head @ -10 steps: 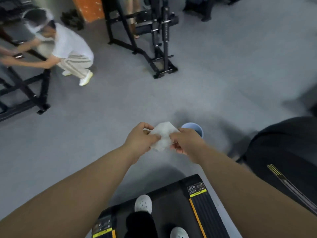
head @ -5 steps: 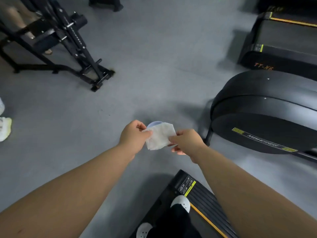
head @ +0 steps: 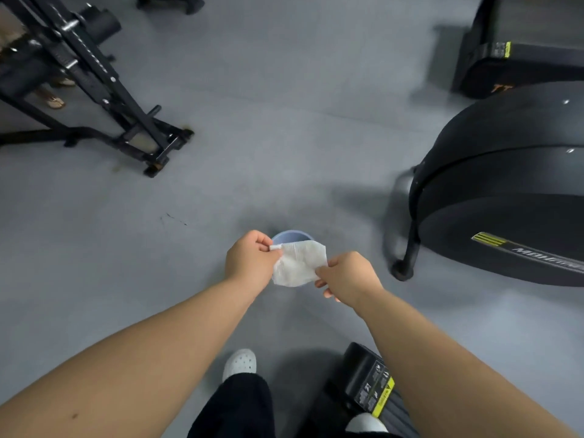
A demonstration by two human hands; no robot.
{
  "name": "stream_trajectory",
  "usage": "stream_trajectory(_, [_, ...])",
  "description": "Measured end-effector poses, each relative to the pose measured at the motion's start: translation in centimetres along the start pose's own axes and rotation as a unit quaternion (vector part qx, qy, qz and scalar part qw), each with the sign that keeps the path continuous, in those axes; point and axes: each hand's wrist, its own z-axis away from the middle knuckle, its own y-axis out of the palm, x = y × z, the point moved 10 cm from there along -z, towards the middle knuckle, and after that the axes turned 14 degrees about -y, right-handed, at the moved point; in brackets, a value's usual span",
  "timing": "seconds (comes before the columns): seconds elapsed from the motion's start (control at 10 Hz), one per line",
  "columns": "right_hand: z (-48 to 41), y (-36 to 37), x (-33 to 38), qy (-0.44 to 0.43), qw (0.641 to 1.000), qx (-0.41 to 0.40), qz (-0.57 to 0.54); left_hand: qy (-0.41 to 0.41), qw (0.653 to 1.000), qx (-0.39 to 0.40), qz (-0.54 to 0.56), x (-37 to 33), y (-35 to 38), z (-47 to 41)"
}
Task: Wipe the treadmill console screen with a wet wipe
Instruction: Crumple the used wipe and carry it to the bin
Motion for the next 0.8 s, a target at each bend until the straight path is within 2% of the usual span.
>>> stream_trajectory(0.3, [-18.2, 11.3, -14.7, 0.036, 0.994, -0.1, 0.026, 0.031, 0.999, 0.028, -0.003, 12.0, 11.1, -22.7])
stream_trajectory(0.5, [-26.0, 16.6, -21.0, 0.036, 0.991, -0.121, 0.032, 0.03, 0.999, 0.031, -0.033, 17.5, 15.9, -31.2])
stream_trajectory(0.7, [-31.0, 18.2, -25.3, 0.051, 0.991, -0.119, 0.04, 0.025, 0.997, 0.064, -0.032, 20.5, 20.5, -36.1])
stream_trajectory(0.8, [-31.8, 18.0, -26.3, 0.067, 0.989, -0.106, 0.076, 0.014, 0.996, 0.055, -0.073, 21.4, 21.2, -37.2])
